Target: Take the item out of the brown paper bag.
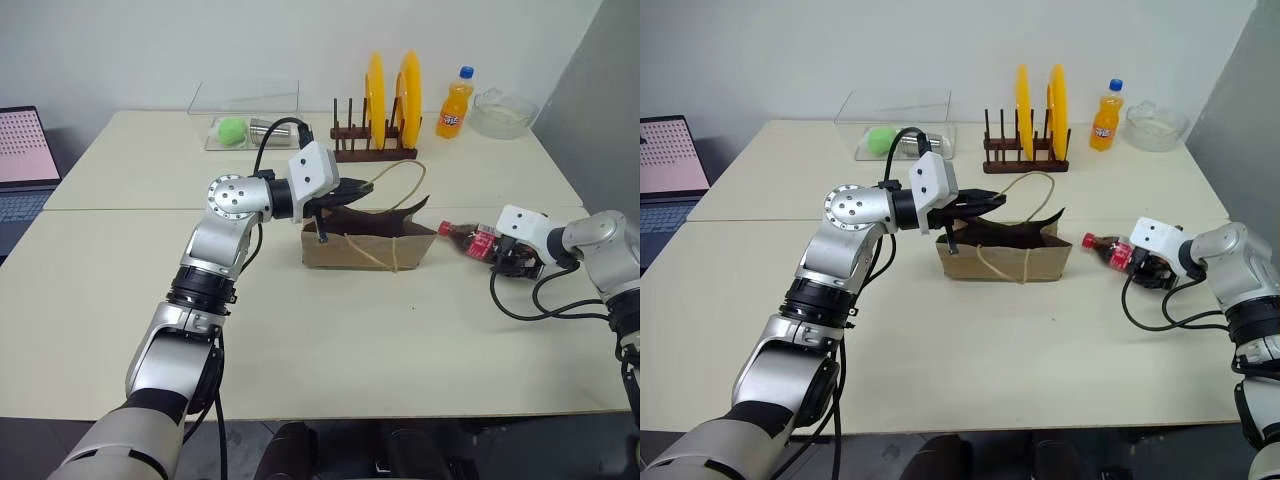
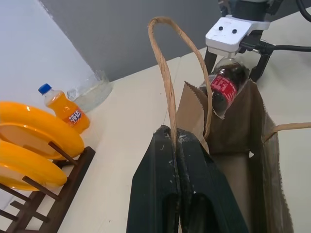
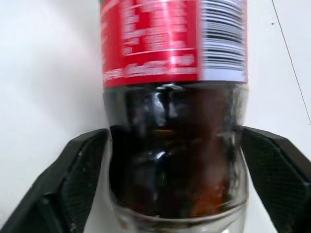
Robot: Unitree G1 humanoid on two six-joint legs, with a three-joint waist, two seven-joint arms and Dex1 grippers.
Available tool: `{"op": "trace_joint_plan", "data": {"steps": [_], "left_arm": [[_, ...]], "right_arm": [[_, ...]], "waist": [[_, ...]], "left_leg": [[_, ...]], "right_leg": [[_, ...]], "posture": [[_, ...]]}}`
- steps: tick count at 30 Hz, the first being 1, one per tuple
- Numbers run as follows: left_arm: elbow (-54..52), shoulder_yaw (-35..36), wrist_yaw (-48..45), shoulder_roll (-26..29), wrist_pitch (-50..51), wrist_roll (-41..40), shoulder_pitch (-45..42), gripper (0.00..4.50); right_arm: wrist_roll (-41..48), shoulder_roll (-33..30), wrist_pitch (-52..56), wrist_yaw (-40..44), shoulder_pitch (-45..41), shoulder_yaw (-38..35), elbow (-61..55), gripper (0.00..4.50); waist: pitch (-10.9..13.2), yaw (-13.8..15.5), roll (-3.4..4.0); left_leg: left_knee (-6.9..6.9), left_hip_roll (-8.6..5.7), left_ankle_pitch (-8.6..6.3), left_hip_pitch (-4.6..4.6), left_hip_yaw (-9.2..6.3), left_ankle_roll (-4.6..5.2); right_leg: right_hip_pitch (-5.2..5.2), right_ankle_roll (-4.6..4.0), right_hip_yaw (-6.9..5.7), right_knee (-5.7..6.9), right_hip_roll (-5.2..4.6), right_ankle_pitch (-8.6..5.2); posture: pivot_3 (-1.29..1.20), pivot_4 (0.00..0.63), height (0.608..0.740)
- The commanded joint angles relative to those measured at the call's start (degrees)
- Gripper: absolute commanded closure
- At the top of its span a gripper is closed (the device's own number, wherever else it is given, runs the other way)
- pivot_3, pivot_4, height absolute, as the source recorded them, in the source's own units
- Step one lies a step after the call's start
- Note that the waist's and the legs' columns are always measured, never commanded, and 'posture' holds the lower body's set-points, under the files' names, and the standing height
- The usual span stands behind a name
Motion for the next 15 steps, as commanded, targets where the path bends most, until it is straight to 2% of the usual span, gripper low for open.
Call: {"op": "trace_joint_plan", "data": {"steps": [1, 5, 8, 11, 14, 15], "left_arm": [[-0.7, 0.4, 0.7, 0.5, -0.5, 0.2, -0.9, 4.5], [0.8, 0.8, 1.9, 0.4, -0.5, 0.7, -1.7, 4.5], [2.5, 0.5, 2.6, 0.4, -0.8, 1.5, -2.7, 4.5], [4.2, 0.5, 2.7, 0.1, -0.9, 1.5, -3.6, 4.5], [6.3, 0.1, 1.7, 0.2, -0.5, 1.7, -4.7, 4.5], [7.2, 0.1, 1.5, 0.2, -0.2, 1.7, -5.1, 4.09]], "right_arm": [[1.4, -3.9, -0.6, 1.6, -1.0, -4.2, -8.6, 0.03], [7.2, -9.2, 5.9, 6.7, 3.7, -10.8, -25.2, 0.03], [14.4, -10.9, 12.6, 8.7, 10.4, -18.1, -38.2, 0.03], [21.2, -9.7, 19.8, 8.5, 14.5, -23.3, -49.0, 0.03], [28.5, -5.8, 28.8, 5.0, 16.8, -27.3, -60.2, 0.03], [30.3, -4.1, 31.7, 3.2, 17.2, -28.0, -63.4, 0.0]], "waist": [[0.0, 0.0, 0.01], [0.0, 0.2, 0.03], [0.0, 0.4, 0.02], [0.0, 0.3, 0.02], [0.0, 0.1, 0.02], [0.0, 0.1, 0.02]], "left_leg": [[0.0, 0.0, 0.0, -0.01, 0.0, 0.0], [-0.01, 0.0, 0.0, -0.03, -0.1, 0.0], [-0.01, 0.0, -0.01, -0.03, -0.24, 0.02], [0.04, -0.02, -0.01, -0.03, -0.25, 0.02], [0.03, -0.02, -0.01, 0.0, -0.23, 0.02], [0.02, 0.0, -0.01, 0.02, -0.24, 0.02]], "right_leg": [[-0.01, 0.0, 0.0, 0.0, 0.0, 0.0], [-0.01, 0.01, -0.07, -0.02, 0.0, 0.0], [0.07, 0.01, -0.17, -0.07, 0.01, -0.01], [0.12, 0.02, -0.15, -0.06, 0.0, -0.01], [0.1, 0.02, -0.14, -0.02, 0.0, -0.01], [0.1, 0.02, -0.15, -0.01, 0.01, -0.01]], "posture": [[0.0, 0.15, 0.74], [0.0, 0.15, 0.74], [0.0, 0.15, 0.74], [0.0, 0.15, 0.74], [0.0, 0.15, 0.74], [0.0, 0.15, 0.74]]}}
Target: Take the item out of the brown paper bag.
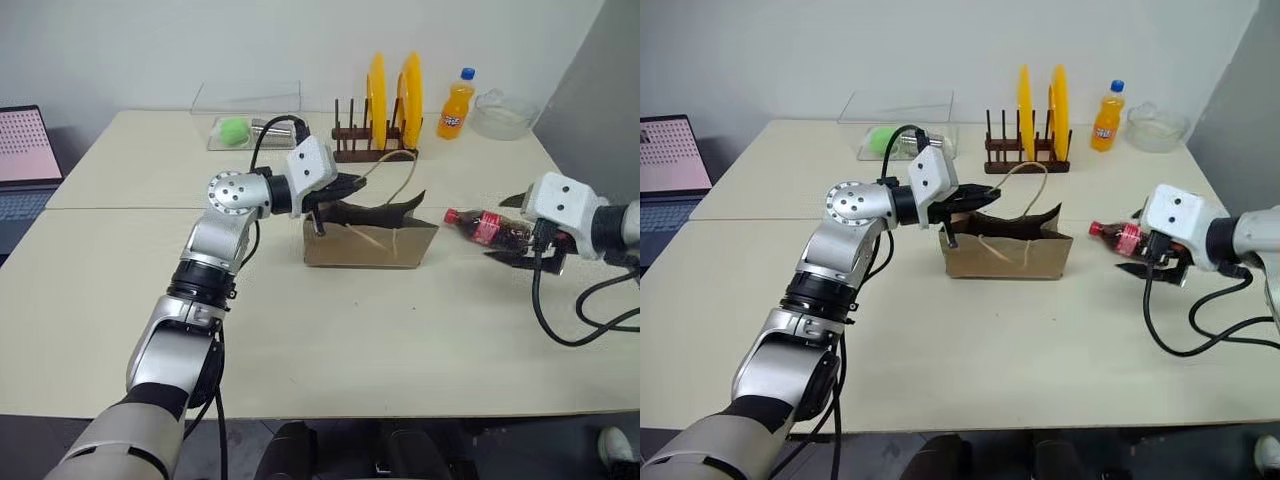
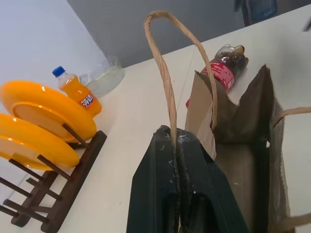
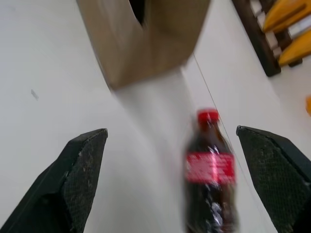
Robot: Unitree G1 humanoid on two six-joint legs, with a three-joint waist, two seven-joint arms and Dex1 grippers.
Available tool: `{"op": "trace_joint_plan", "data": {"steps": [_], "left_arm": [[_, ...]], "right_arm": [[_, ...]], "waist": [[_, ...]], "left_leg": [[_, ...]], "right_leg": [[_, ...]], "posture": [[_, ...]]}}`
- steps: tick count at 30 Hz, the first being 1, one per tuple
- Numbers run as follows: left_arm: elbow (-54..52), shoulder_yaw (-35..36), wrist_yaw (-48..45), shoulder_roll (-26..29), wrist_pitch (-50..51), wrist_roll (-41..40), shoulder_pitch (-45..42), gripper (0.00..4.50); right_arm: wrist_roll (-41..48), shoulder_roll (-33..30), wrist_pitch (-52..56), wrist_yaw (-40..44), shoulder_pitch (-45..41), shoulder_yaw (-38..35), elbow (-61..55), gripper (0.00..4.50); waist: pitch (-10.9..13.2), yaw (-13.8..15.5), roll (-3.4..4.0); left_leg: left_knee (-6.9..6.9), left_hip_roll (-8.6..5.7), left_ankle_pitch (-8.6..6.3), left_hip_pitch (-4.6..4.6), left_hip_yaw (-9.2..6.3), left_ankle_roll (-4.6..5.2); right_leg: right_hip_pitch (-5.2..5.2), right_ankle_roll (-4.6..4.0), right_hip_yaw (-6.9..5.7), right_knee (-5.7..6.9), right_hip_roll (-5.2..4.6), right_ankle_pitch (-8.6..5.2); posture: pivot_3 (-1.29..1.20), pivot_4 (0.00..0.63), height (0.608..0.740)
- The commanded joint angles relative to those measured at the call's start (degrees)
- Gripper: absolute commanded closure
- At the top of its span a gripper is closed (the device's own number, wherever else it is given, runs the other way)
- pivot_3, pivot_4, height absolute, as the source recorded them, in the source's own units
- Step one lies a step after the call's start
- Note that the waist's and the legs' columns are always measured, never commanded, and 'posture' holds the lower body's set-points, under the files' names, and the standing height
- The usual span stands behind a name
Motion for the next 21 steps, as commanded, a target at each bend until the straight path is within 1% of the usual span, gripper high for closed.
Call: {"op": "trace_joint_plan", "data": {"steps": [1, 4, 5, 9, 13, 16, 19, 21], "left_arm": [[2.1, 0.1, -0.5, 0.3, -0.2, 0.4, -2.7, 3.91], [5.1, 0.4, -1.2, 0.5, -1.1, 0.6, -4.3, 3.02], [6.5, 0.5, -1.2, 0.6, -1.9, 0.9, -5.1, 2.66], [11.9, 1.7, 0.8, 0.9, -4.4, 1.7, -8.9, 1.4], [15.2, 4.0, 2.8, 2.7, -5.5, 1.3, -12.4, 0.21], [13.0, 5.4, 1.2, 4.7, -2.8, -0.3, -12.5, 0.21], [4.9, 7.1, -1.1, 8.2, 3.5, -3.2, -9.1, 0.21], [-1.4, 8.4, -0.7, 10.5, 8.4, -4.7, -5.9, 0.21]], "right_arm": [[7.0, 3.6, 9.5, -5.7, 0.8, -4.6, -12.1, 0.0], [9.2, 6.9, 13.9, -10.9, 1.4, -4.4, -16.8, 0.0], [9.7, 7.3, 14.6, -11.9, 1.8, -4.1, -17.6, 0.0], [10.8, 8.3, 15.8, -15.1, 3.1, -3.1, -18.7, 0.0], [11.5, 8.8, 15.5, -17.5, 4.0, -3.3, -18.7, 0.0], [11.8, 8.4, 14.6, -18.6, 5.4, -3.8, -18.5, 0.0], [11.8, 8.1, 13.1, -19.5, 7.5, -4.9, -18.3, 0.0], [11.7, 8.4, 11.9, -20.4, 9.2, -6.1, -18.1, 0.0]], "waist": [[0.0, 0.0, 0.0], [0.0, 0.2, 0.0], [0.0, 0.2, 0.0], [0.0, 0.3, -0.01], [0.0, 0.1, -0.01], [0.0, 0.0, -0.01], [0.0, -0.1, -0.01], [0.0, -0.1, -0.01]], "left_leg": [[-0.01, 0.0, 0.0, -0.01, -0.07, 0.0], [-0.01, 0.0, 0.0, -0.04, -0.08, -0.01], [-0.01, -0.03, 0.0, -0.05, -0.07, -0.01], [0.0, -0.05, 0.0, -0.08, -0.08, 0.0], [-0.01, -0.05, 0.0, -0.09, -0.07, 0.01], [-0.04, -0.04, 0.0, -0.07, -0.06, 0.01], [-0.05, -0.02, 0.0, -0.07, -0.06, 0.01], [-0.04, -0.02, 0.0, -0.06, -0.07, 0.0]], "right_leg": [[0.0, 0.01, -0.05, 0.0, 0.01, 0.0], [0.0, 0.0, -0.05, -0.02, 0.01, 0.0], [0.0, 0.0, -0.03, -0.03, 0.0, 0.0], [-0.01, 0.01, -0.05, -0.05, -0.01, -0.01], [-0.02, 0.02, -0.04, -0.06, -0.01, -0.01], [-0.04, 0.12, -0.04, -0.05, 0.0, -0.07], [-0.05, 0.12, -0.04, -0.03, 0.01, -0.08], [-0.05, 0.11, -0.02, -0.02, 0.01, -0.07]], "posture": [[0.0, 0.15, 0.74], [0.0, 0.15, 0.74], [0.0, 0.15, 0.74], [0.0, 0.15, 0.74], [0.0, 0.15, 0.74], [0.0, 0.15, 0.74], [0.0, 0.15, 0.74], [0.0, 0.15, 0.74]]}}
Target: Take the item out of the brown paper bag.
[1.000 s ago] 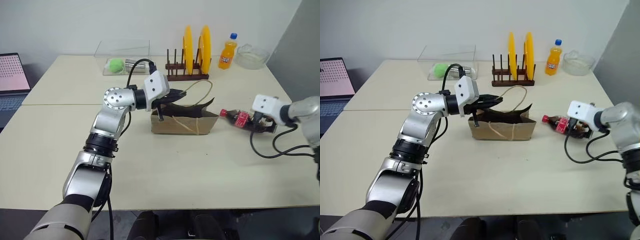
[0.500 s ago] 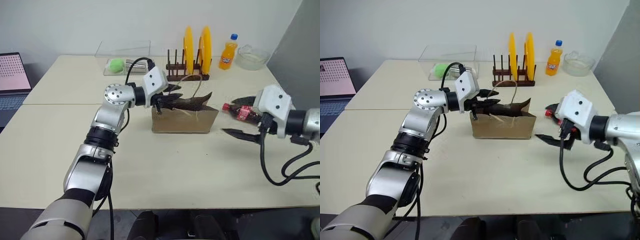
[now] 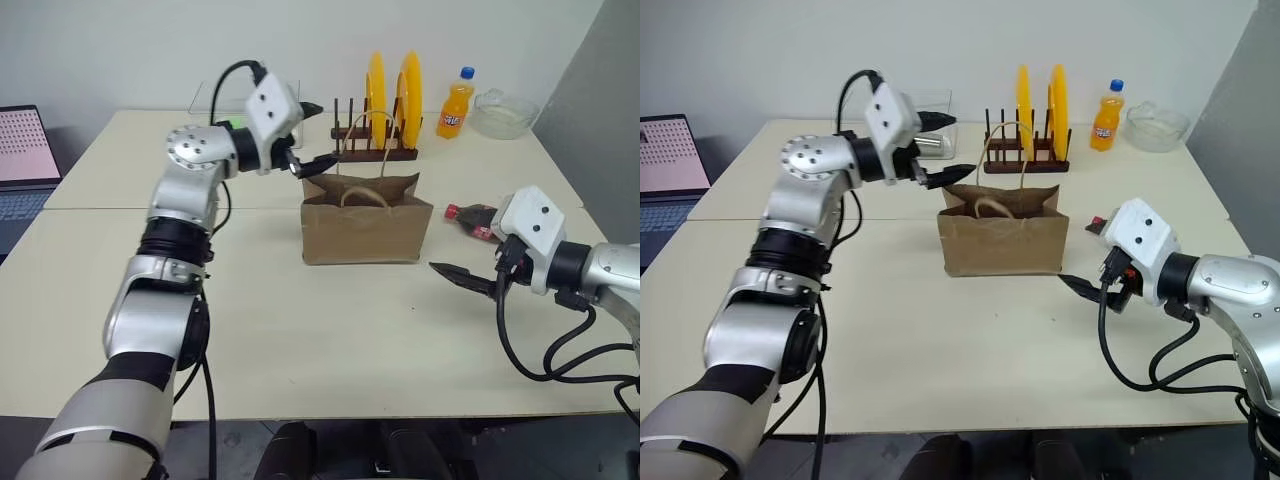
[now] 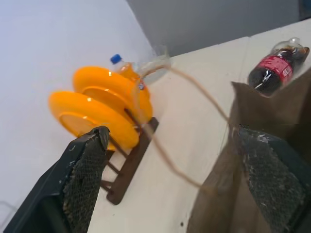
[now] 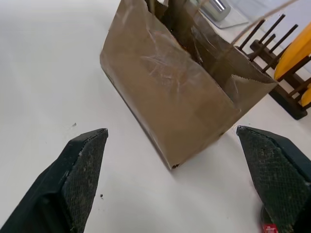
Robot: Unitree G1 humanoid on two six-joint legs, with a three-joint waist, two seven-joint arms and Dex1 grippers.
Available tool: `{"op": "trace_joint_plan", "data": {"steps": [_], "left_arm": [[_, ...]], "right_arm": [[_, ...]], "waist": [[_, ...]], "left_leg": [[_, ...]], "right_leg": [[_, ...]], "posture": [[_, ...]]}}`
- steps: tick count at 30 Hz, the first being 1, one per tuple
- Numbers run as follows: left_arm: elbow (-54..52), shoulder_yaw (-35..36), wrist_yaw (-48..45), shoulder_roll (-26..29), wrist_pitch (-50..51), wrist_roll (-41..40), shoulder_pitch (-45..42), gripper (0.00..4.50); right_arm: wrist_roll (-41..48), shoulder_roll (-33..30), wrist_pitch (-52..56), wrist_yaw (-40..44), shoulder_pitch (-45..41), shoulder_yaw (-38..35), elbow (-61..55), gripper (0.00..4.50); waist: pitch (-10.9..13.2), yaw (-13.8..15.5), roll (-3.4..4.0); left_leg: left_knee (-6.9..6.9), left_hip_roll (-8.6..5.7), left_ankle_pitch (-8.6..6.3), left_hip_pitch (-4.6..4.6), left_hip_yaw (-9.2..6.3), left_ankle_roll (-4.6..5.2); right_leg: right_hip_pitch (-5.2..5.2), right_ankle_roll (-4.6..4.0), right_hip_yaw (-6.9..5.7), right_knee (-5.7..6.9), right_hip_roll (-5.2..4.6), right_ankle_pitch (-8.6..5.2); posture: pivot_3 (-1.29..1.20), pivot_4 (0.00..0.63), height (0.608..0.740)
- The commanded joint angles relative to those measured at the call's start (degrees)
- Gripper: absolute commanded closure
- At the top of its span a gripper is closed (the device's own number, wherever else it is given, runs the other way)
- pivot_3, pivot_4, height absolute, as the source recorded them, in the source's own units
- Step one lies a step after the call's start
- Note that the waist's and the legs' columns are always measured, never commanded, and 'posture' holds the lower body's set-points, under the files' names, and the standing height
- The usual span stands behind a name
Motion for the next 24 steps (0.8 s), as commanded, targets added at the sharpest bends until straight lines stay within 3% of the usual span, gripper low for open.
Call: {"op": "trace_joint_plan", "data": {"steps": [1, 4, 7, 10, 14, 17, 24], "left_arm": [[-12.1, 4.1, 1.5, 3.4, 9.1, -3.9, 4.3, 0.21], [-29.5, 10.1, 9.0, 5.2, 23.3, -7.5, 17.6, 0.21], [-46.9, 15.7, 19.7, 2.1, 31.1, -7.4, 33.9, 0.21], [-57.6, 18.3, 27.4, -1.3, 37.7, -6.4, 47.3, 0.21], [-59.7, 18.3, 38.6, -7.7, 30.1, 0.4, 59.6, 0.21], [-57.6, 17.5, 44.2, -11.7, 23.2, 3.8, 64.0, 0.21], [-53.3, 15.6, 45.6, -13.0, 16.6, 4.6, 64.2, 0.21]], "right_arm": [[0.3, 0.2, -3.1, -1.9, 2.2, -4.2, -0.9, 0.0], [-2.4, 3.6, -8.0, -6.1, 8.2, -7.1, -0.9, 0.0], [-3.5, 8.5, -14.5, -8.3, 16.1, -8.8, -1.7, 0.0], [-5.8, 13.8, -21.3, -11.6, 22.5, -7.7, -1.4, 0.0], [-11.5, 24.6, -36.4, -20.6, 25.6, -6.7, 5.6, 0.0], [-13.6, 32.5, -45.1, -25.1, 28.8, -4.2, 9.6, 0.0], [-16.2, 36.2, -48.6, -28.2, 27.2, 0.6, 12.2, 0.0]], "waist": [[0.0, 0.1, 0.0], [0.0, 0.0, 0.02], [-0.1, 0.1, 0.06], [-0.1, 0.4, 0.02], [-0.1, 0.5, -0.02], [-0.2, 0.6, -0.08], [-0.2, 0.5, -0.03]], "left_leg": [[0.0, 0.0, 0.0, 0.0, 0.0, 0.0], [0.01, 0.01, 0.0, 0.03, -0.02, -0.01], [-0.01, 0.04, 0.0, 0.1, 0.01, -0.04], [-0.02, 0.04, 0.0, 0.07, -0.03, -0.03], [0.0, 0.03, -0.01, 0.32, -0.04, -0.02], [-0.1, 0.03, -0.01, 0.84, -0.06, -0.01], [-0.17, 0.04, -0.02, 0.95, 0.0, -0.02]], "right_leg": [[0.0, 0.0, 0.0, 0.0, 0.0, 0.0], [0.03, -0.02, 0.03, 0.02, -0.01, 0.0], [0.07, -0.03, 0.08, 0.05, -0.04, -0.03], [0.06, -0.03, 0.06, 0.0, -0.04, -0.03], [0.34, 0.22, 0.06, -0.04, -0.04, -0.18], [0.87, 0.19, 0.04, -0.17, -0.04, -0.23], [0.88, 0.04, 0.04, -0.11, -0.03, -0.32]], "posture": [[0.0, 0.15, 0.74], [0.0, 0.15, 0.74], [0.0, 0.15, 0.74], [0.0, 0.15, 0.74], [0.0, 0.15, 0.74], [0.0, 0.15, 0.74], [0.0, 0.15, 0.74]]}}
